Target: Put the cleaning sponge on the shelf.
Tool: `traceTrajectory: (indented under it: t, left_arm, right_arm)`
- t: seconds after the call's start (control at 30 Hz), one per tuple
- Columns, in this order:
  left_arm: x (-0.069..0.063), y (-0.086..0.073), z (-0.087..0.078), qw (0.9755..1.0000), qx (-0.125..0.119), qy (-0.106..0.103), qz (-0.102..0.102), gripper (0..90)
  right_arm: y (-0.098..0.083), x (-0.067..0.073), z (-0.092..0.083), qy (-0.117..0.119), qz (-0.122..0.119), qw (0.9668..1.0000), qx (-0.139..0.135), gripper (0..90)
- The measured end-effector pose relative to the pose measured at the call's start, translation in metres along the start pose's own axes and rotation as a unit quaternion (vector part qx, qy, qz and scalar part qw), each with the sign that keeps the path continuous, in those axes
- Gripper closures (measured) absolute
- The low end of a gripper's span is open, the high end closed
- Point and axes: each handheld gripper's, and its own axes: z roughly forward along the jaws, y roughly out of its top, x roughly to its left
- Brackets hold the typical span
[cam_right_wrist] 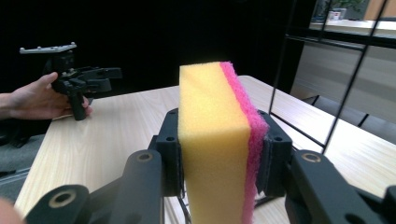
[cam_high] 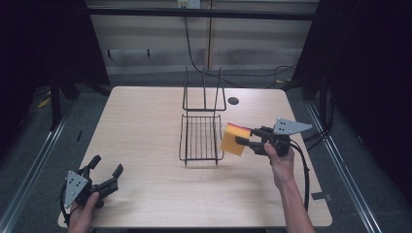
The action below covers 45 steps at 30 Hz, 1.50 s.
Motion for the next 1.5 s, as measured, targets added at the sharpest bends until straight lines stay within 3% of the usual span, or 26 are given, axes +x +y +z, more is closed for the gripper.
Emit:
traceTrajectory:
  t: [0.7, 0.83, 1.2, 1.5]
  left_arm:
    - [0.000, 0.000, 0.000, 1.0000, 0.000, 0.000, 0.000, 15.6]
    - [0.000, 0.000, 0.000, 1.0000, -0.001, -0.001, -0.001, 15.6]
    - [0.000, 0.000, 0.000, 1.0000, 0.000, -0.001, 0.000, 15.6]
    - [0.000, 0.000, 0.000, 1.0000, 0.000, -0.001, 0.000, 15.6]
  right_arm:
    - [0.010, 0.005, 0.036, 0.037, -0.007, 0.9993, -0.004, 60.5]
    - [0.014, 0.007, 0.050, 0.052, -0.010, 0.9986, 0.000, 60.5]
    - [0.003, 0.001, 0.076, 0.077, 0.007, 0.9970, 0.008, 60.4]
    - [-0.003, -0.009, 0.084, 0.089, 0.021, 0.9956, 0.022, 60.3]
